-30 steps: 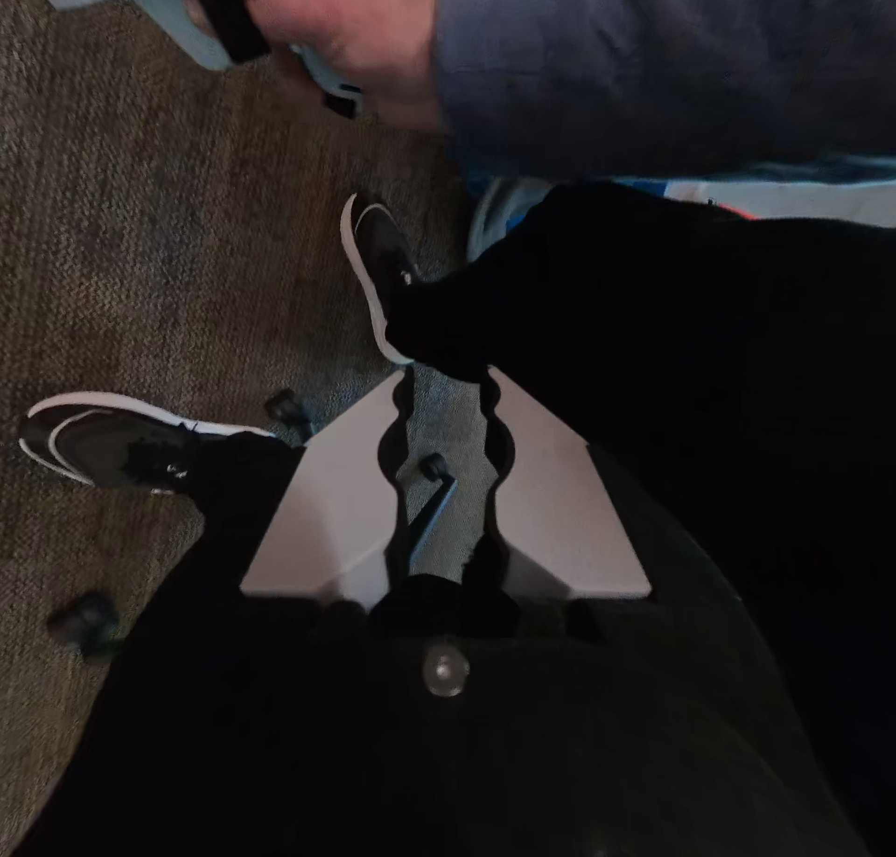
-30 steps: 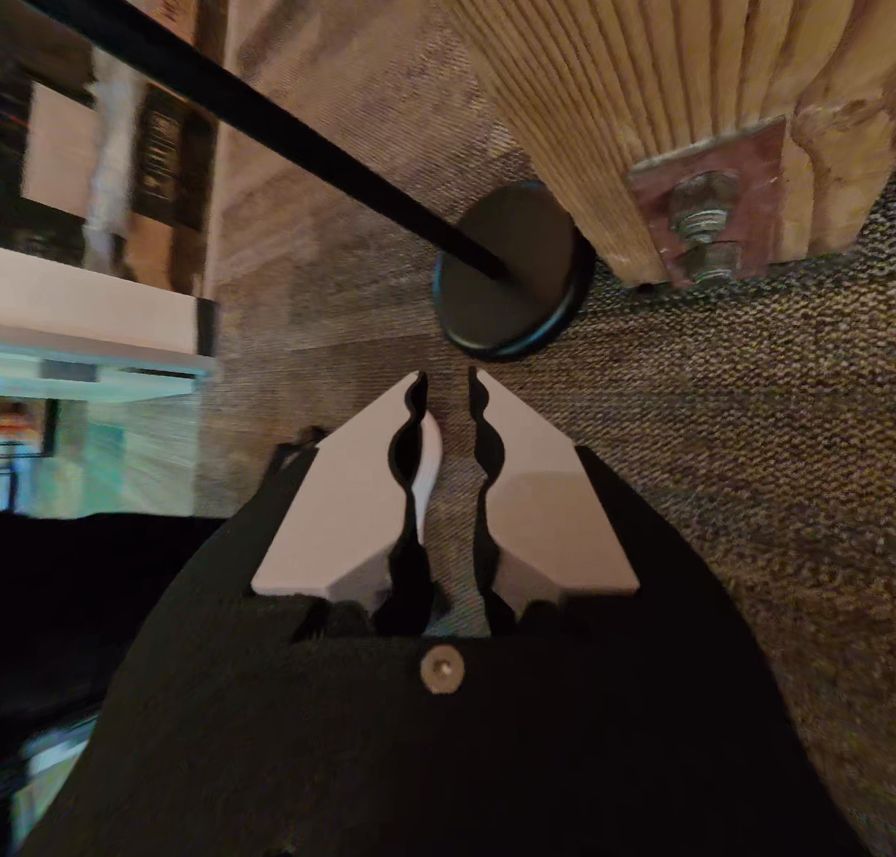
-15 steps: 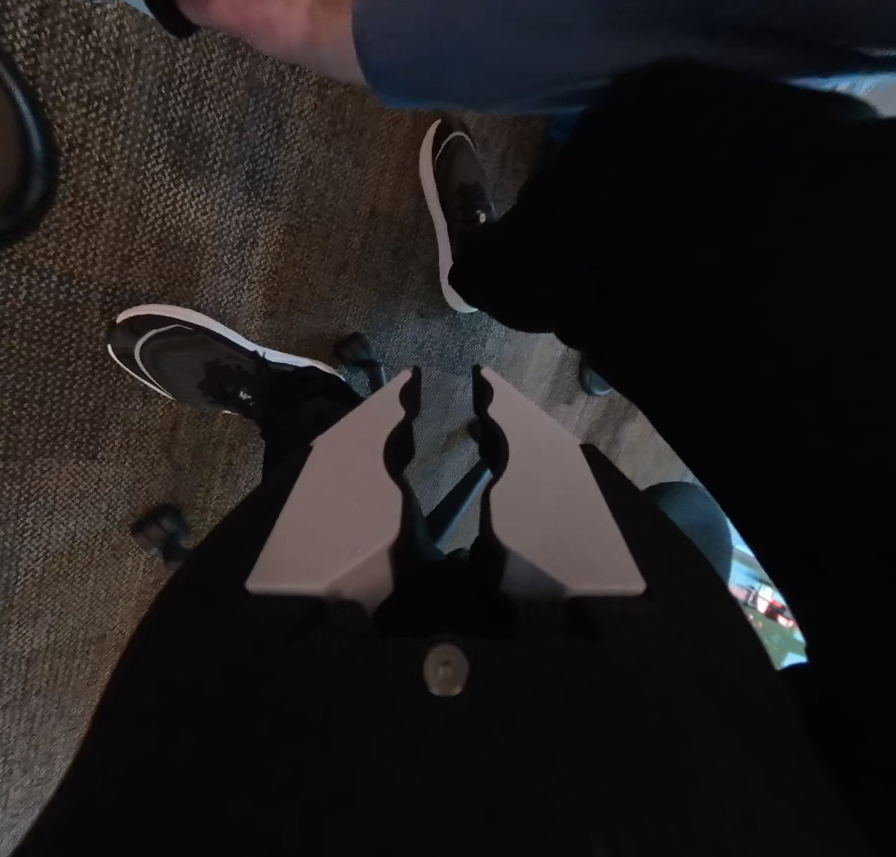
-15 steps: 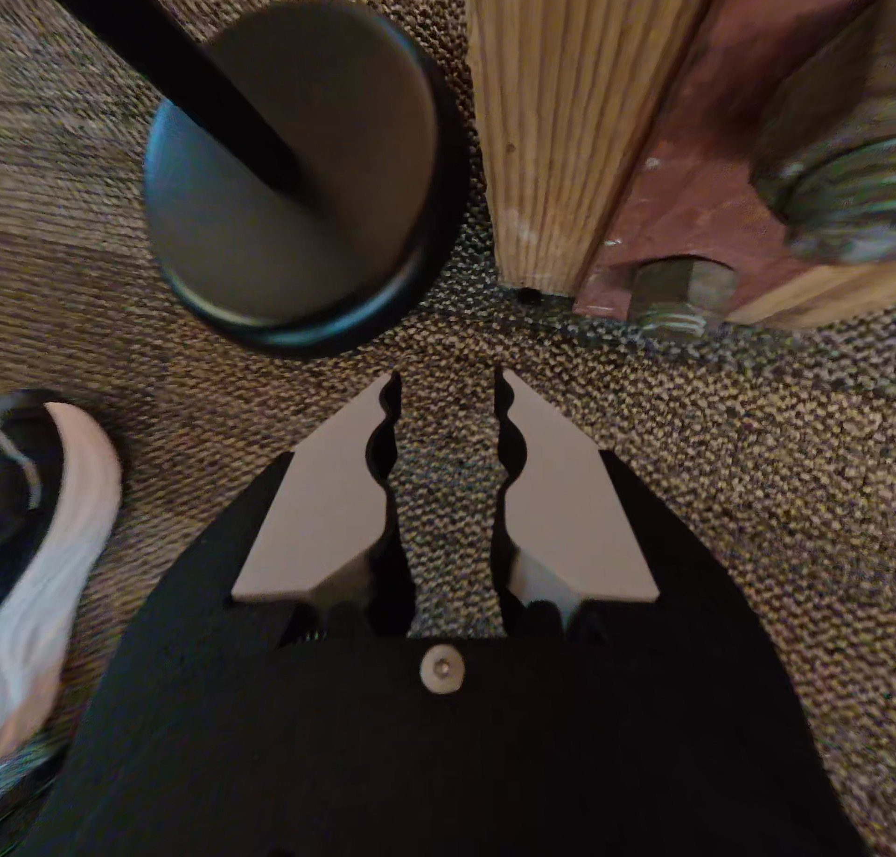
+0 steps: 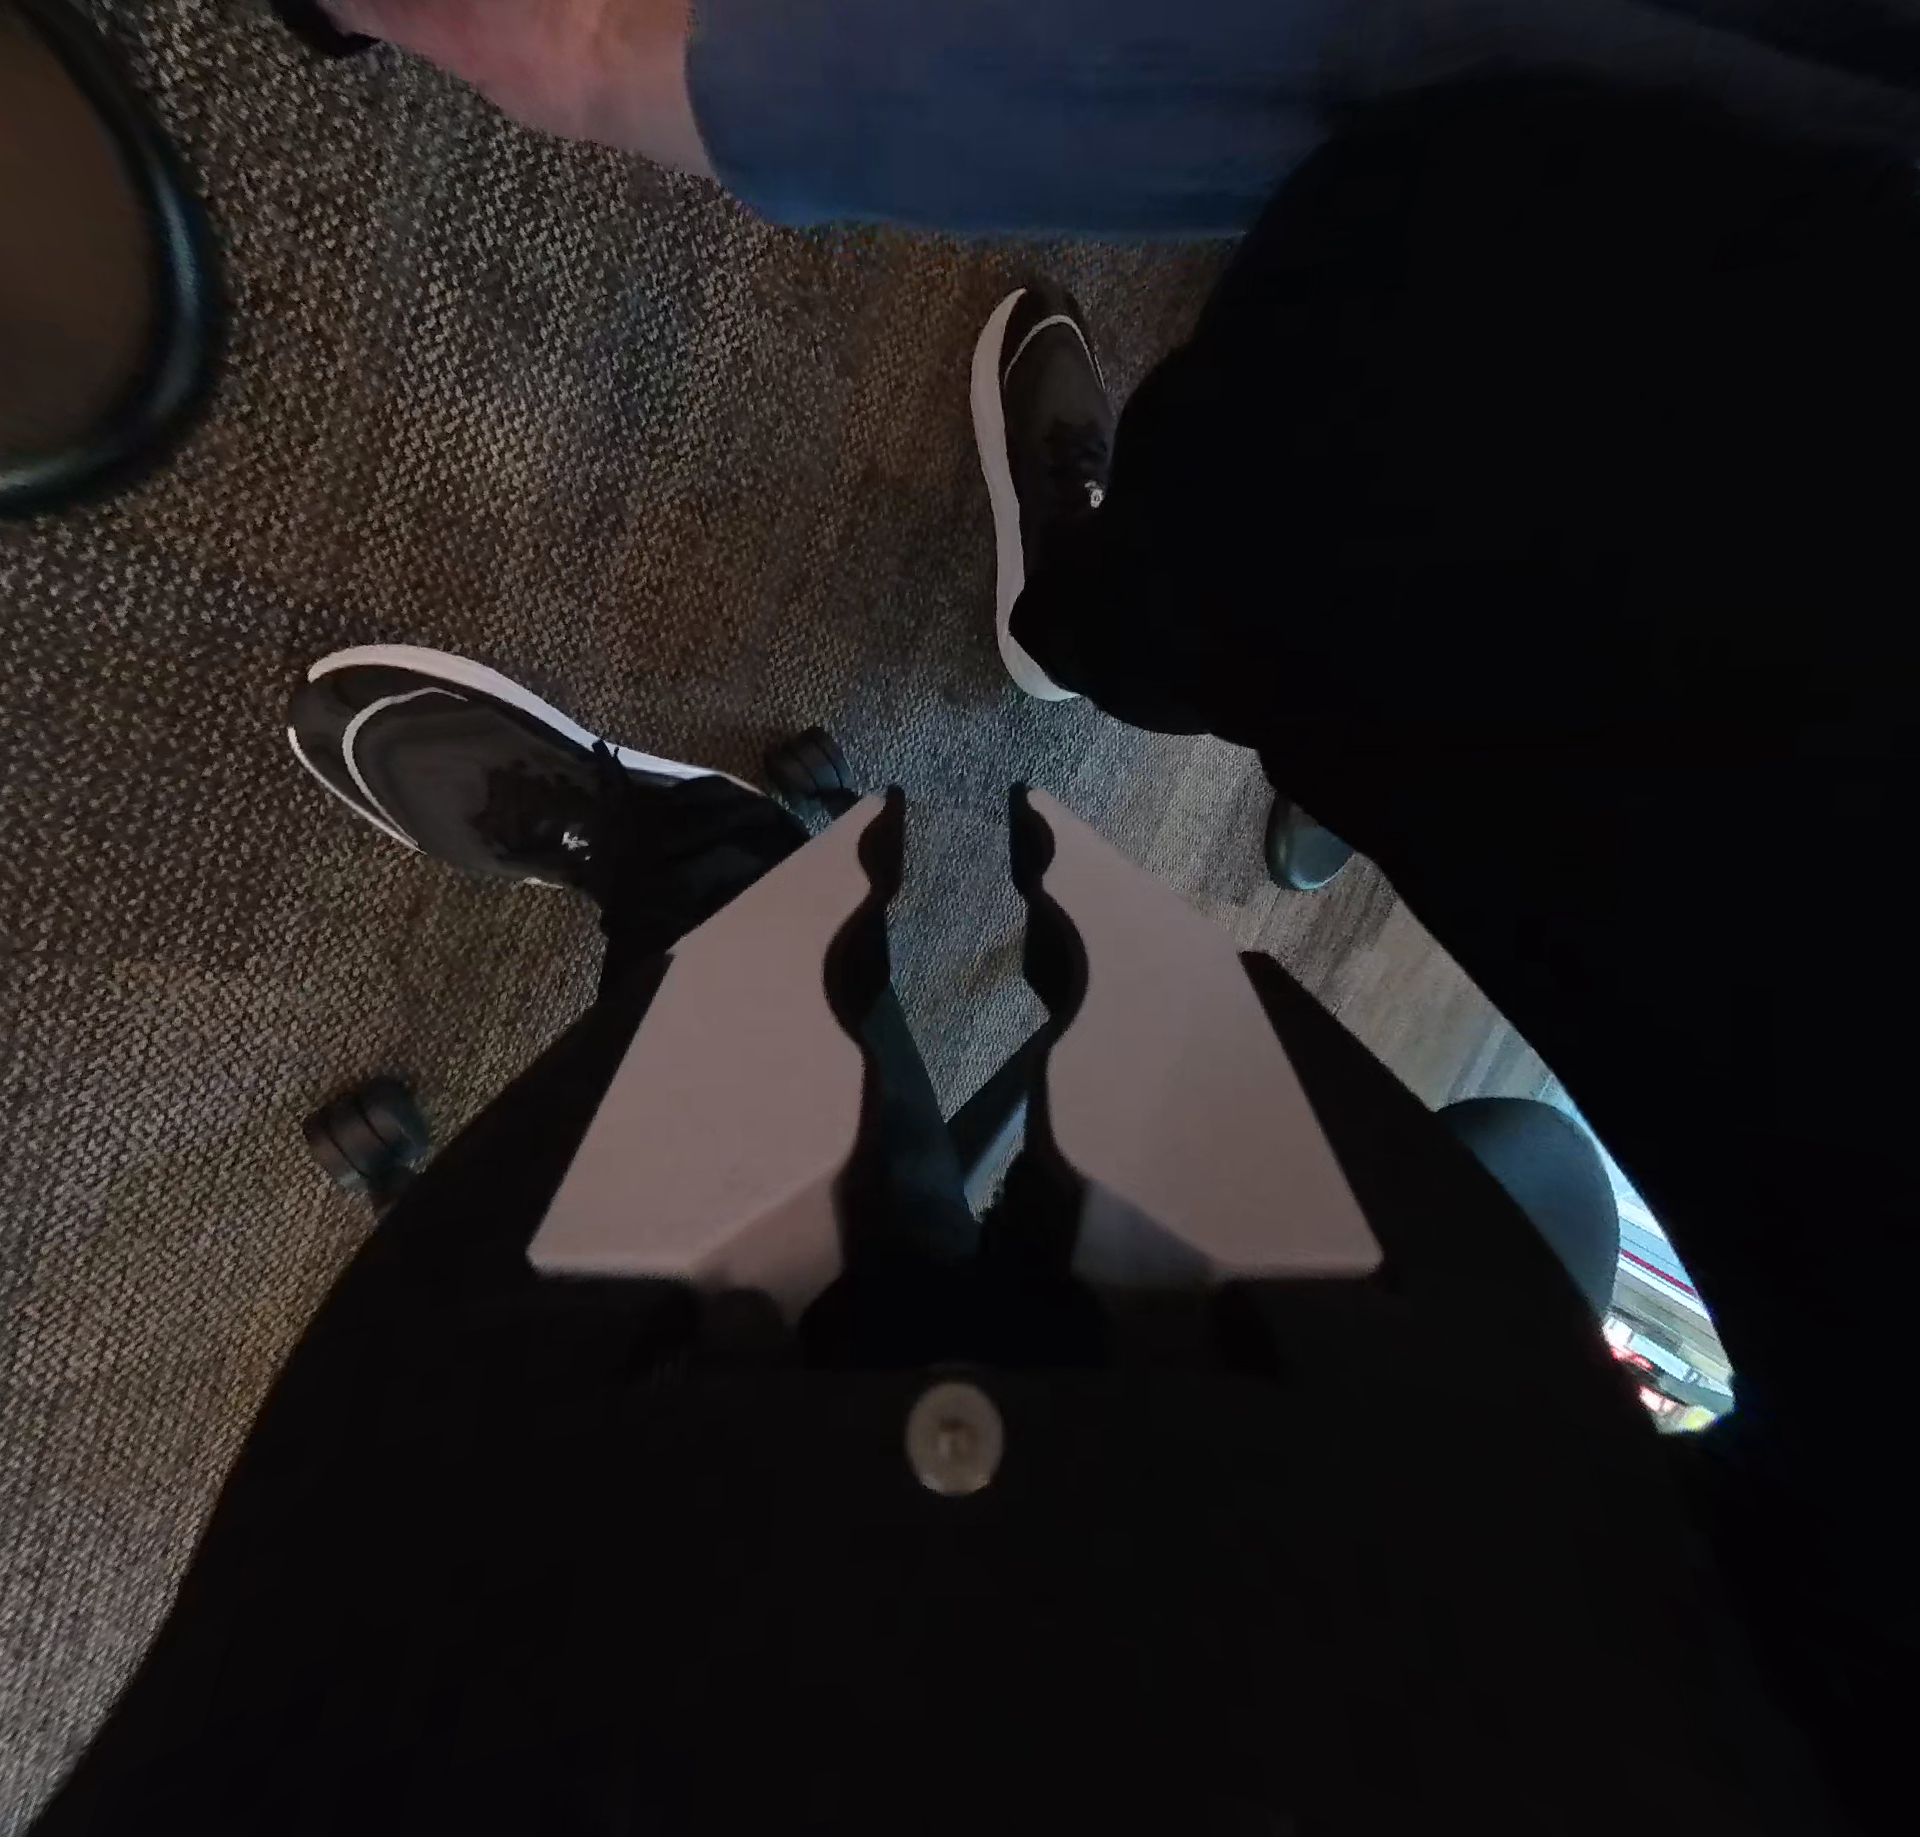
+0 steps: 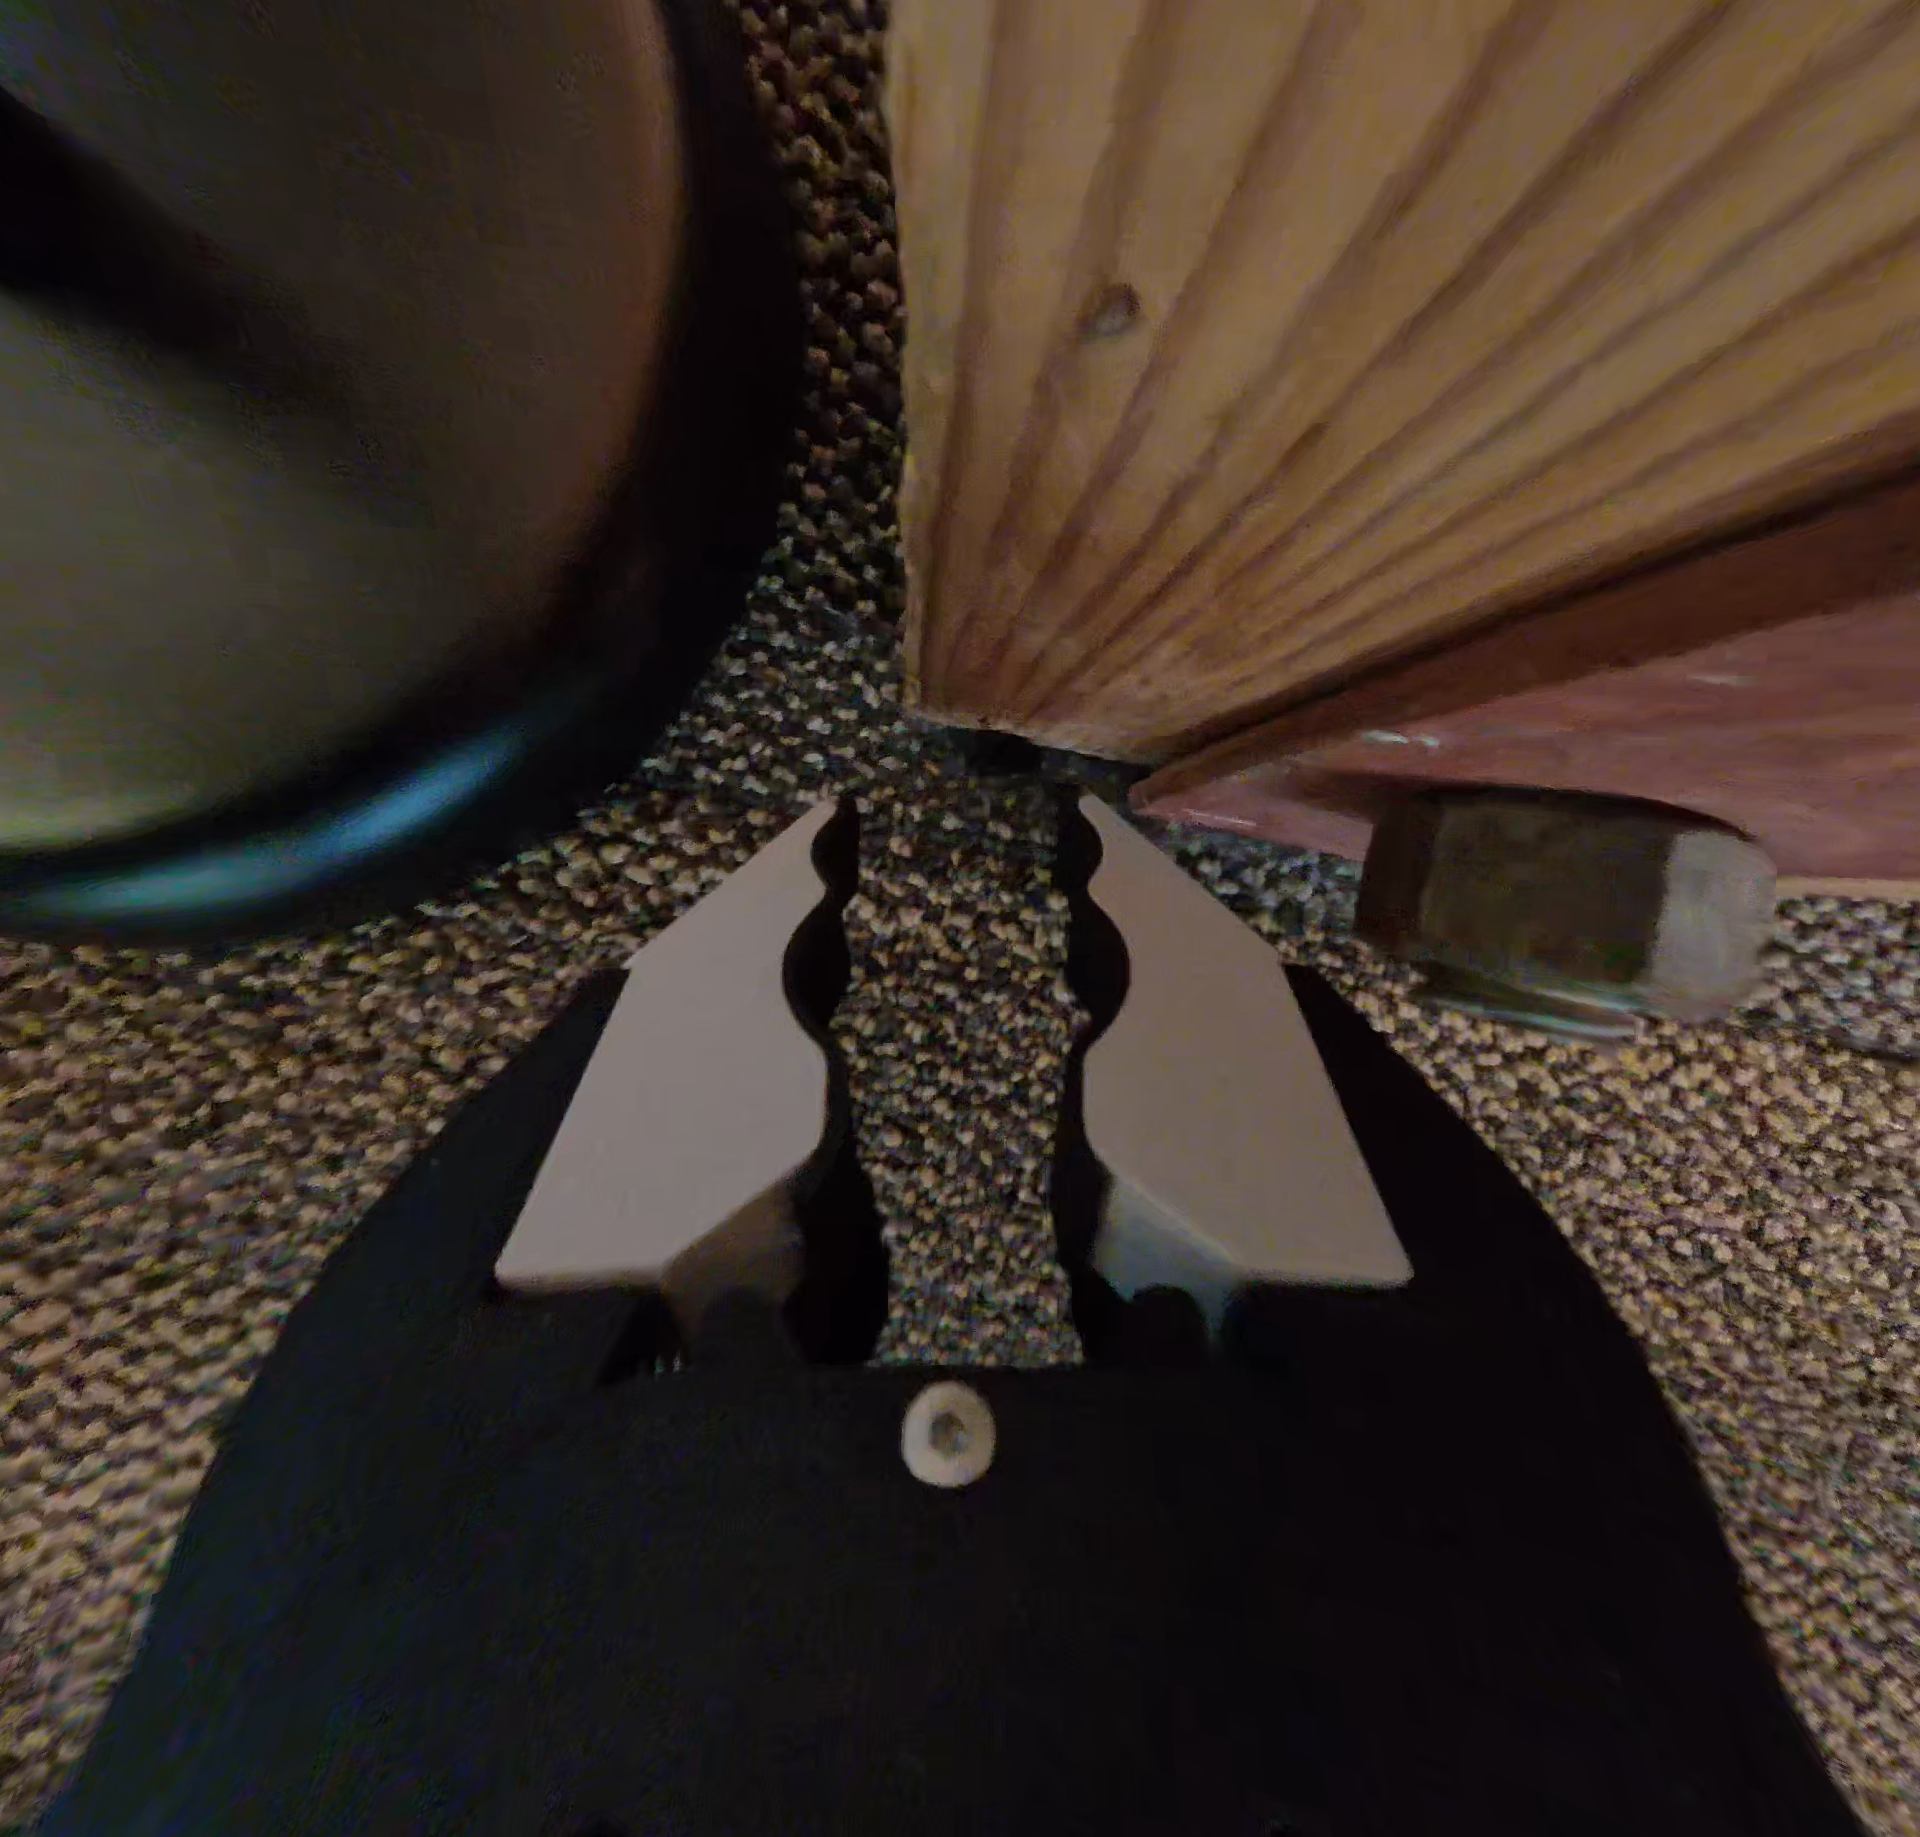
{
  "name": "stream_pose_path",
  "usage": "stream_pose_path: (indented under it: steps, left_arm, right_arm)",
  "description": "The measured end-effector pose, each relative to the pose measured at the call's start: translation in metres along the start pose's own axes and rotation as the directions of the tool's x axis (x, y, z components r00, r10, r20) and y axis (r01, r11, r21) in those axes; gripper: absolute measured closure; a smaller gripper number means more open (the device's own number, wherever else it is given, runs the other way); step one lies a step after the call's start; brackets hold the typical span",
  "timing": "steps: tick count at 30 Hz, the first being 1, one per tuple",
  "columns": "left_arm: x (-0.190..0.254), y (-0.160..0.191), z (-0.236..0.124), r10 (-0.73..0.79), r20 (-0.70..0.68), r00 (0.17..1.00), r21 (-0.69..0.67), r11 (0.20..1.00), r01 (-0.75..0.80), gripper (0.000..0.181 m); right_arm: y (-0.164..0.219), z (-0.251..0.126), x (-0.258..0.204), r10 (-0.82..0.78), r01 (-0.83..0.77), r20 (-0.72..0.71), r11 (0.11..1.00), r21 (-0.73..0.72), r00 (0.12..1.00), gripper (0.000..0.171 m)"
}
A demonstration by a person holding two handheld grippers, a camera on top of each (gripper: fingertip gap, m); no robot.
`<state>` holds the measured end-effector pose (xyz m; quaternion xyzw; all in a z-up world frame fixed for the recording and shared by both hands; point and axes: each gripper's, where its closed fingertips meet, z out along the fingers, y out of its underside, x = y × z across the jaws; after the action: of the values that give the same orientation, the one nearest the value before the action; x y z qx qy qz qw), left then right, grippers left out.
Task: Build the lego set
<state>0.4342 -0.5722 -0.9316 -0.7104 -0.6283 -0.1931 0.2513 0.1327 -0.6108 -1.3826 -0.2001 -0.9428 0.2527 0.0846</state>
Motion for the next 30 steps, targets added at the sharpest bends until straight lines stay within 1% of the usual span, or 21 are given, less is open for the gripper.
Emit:
stream_pose_path:
  steps: [4,8,11,12,13,14,15,21,25,28,30]
  left_arm:
    - [-0.001,0.0,0.001,-0.001,0.005,1.0,-0.003,1.0,0.001,0.163]
    - [-0.004,0.001,0.004,0.001,0.005,1.0,-0.01,1.0,-0.001,0.164]
    - [-0.005,-0.001,0.004,-0.011,-0.002,1.0,-0.005,1.0,0.011,0.164]
    - [-0.005,-0.001,0.005,-0.013,-0.002,1.0,-0.001,1.0,0.013,0.164]
    - [-0.005,0.0,0.006,-0.012,-0.002,1.0,-0.002,1.0,0.012,0.164]
    - [-0.005,0.0,0.006,-0.011,-0.002,1.0,-0.005,1.0,0.011,0.164]
    - [-0.005,0.0,0.006,-0.011,-0.002,1.0,-0.006,1.0,0.011,0.164]
    - [-0.005,0.003,0.007,-0.023,-0.004,1.0,0.004,1.0,0.023,0.164]
    - [-0.003,0.004,0.007,-0.032,-0.015,0.999,0.002,0.999,0.032,0.165]
    - [0.001,0.006,0.01,-0.037,-0.035,0.999,-0.008,0.999,0.037,0.165]
    - [0.008,0.007,0.012,-0.033,-0.057,0.998,-0.021,0.999,0.032,0.165]
  right_arm:
    - [0.001,0.014,0.004,-0.001,0.001,-0.031,1.0,0.0,1.0,0.135]
    - [-0.001,0.021,0.0,-0.014,0.014,0.004,0.999,0.031,1.0,0.14]
    - [-0.001,0.023,0.0,0.082,-0.087,0.081,0.995,0.058,0.993,0.14]
    - [-0.002,0.024,-0.002,0.1,-0.107,0.111,0.993,0.058,0.989,0.142]
    - [-0.002,0.024,-0.01,0.095,-0.105,0.159,0.993,0.056,0.983,0.156]
    - [-0.003,0.024,-0.013,0.092,-0.104,0.177,0.993,0.059,0.98,0.164]
    - [-0.003,0.024,-0.014,0.091,-0.103,0.177,0.993,0.058,0.98,0.166]
    - [-0.001,0.023,-0.014,0.103,-0.111,0.177,0.993,0.039,0.979,0.168]
    - [0.003,0.007,-0.025,0.017,-0.031,0.185,0.997,0.073,0.983,0.168]
    - [0.008,-0.021,-0.033,-0.042,0.021,0.183,0.993,0.116,0.982,0.169]
    - [0.001,-0.048,-0.033,-0.089,0.06,0.162,0.983,0.175,0.983,0.168]
